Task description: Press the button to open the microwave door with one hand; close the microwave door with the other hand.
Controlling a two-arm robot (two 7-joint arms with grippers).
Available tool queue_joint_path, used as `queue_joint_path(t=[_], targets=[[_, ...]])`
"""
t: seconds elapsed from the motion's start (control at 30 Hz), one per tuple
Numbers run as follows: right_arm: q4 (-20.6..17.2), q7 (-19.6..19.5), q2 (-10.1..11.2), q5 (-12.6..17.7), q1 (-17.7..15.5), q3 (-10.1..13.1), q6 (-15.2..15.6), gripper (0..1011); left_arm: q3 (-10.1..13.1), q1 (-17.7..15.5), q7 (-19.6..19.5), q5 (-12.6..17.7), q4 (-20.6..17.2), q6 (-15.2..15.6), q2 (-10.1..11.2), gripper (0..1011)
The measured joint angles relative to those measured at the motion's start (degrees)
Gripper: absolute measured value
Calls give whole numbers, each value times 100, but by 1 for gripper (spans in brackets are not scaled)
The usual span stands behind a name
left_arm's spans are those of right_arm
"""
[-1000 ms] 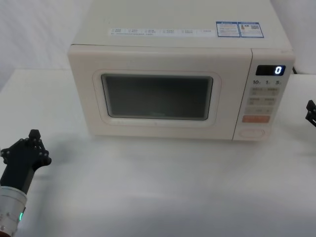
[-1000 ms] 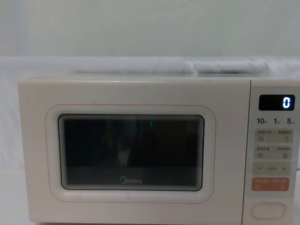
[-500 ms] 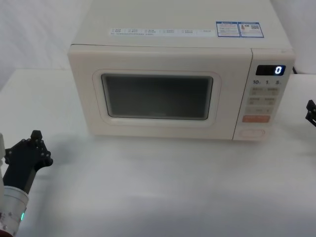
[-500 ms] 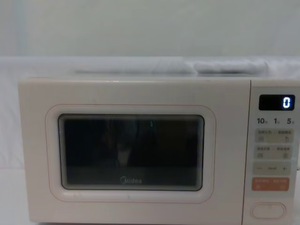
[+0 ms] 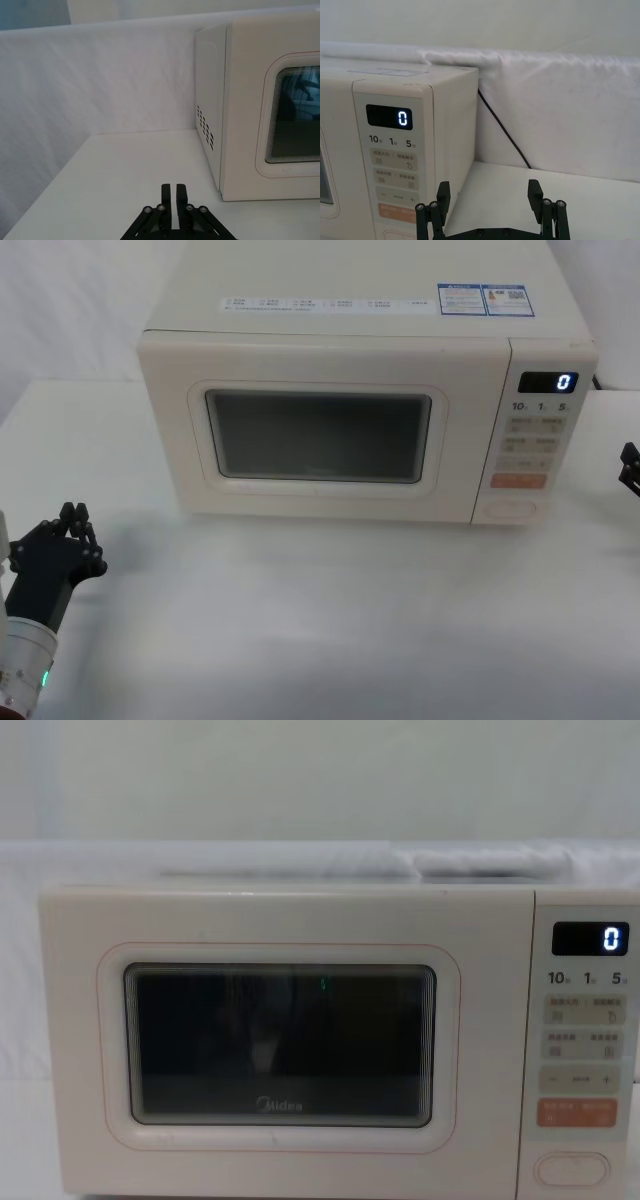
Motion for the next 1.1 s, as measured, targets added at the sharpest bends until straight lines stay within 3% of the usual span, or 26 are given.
queue_joint_path(t=[0.13, 0.9, 1.1], targets=[[0, 0, 0, 0, 0, 0, 0, 1002, 0, 1, 0, -2, -2, -1, 2, 153], [0, 0, 0, 0, 0, 0, 0, 1002, 0, 1, 0, -12, -3, -9, 5, 925], [0, 0, 0, 0, 0, 0, 0, 1002, 0, 1, 0, -11, -3, -9, 5, 1001]])
